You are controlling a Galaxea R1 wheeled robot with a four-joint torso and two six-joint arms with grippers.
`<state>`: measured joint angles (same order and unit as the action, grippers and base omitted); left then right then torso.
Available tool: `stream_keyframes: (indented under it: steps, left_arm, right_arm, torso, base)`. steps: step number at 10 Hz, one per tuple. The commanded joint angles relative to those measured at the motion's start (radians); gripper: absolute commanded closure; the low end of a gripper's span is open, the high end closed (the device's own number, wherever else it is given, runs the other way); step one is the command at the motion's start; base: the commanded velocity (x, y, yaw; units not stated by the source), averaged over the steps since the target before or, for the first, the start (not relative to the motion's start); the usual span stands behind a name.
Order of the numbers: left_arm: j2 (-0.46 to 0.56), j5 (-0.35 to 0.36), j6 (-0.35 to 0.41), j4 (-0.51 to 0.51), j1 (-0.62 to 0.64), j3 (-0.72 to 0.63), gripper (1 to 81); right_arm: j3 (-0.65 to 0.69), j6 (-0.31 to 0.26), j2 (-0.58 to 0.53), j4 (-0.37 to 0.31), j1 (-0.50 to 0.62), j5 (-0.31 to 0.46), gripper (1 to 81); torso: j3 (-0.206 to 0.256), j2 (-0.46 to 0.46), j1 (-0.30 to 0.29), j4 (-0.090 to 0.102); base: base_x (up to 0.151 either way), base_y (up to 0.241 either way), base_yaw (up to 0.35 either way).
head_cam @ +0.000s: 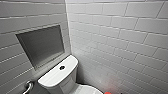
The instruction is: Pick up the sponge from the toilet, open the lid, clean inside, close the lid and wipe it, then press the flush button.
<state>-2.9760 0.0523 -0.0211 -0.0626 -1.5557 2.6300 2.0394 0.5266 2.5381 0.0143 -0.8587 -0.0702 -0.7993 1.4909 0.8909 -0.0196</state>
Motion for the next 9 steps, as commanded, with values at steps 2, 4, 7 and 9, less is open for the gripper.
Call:
stream_keyframes:
  steps: [2, 4, 7, 9]
  left_arm:
    - [-0.002, -0.069, 0.007, 0.004, 0.006, -0.004, 1.0]
    - [-0.003, -0.069, 0.007, 0.003, 0.006, -0.004, 1.0]
    - [-0.017, -0.069, 0.007, 0.001, 0.006, 0.021, 1.0]
    - [-0.017, -0.069, 0.007, 0.001, 0.006, 0.022, 1.0]
  right_arm:
    - [0.07, 0.015, 0.053, -0.013, 0.085, 0.023, 1.0]
    - [0.096, 0.013, 0.078, -0.007, 0.082, 0.023, 1.0]
    - [0.085, 0.013, 0.078, -0.007, 0.094, 0.026, 1.0]
    - [0.071, 0.012, 0.073, -0.005, 0.109, 0.02, 1.0]
  torso:
    - [-0.037, 0.0, 0.0, 0.0]
    - [-0.105, 0.0, 0.0, 0.0]
    - [-0.084, 0.0, 0.0, 0.0]
    - [-0.095, 0.0, 0.001, 0.0]
  base:
    - [0.0, 0.0, 0.0]
    - [0.0, 0.0, 0.0]
    - [0.0, 0.0, 0.0]
    - [0.0, 0.0, 0.0]
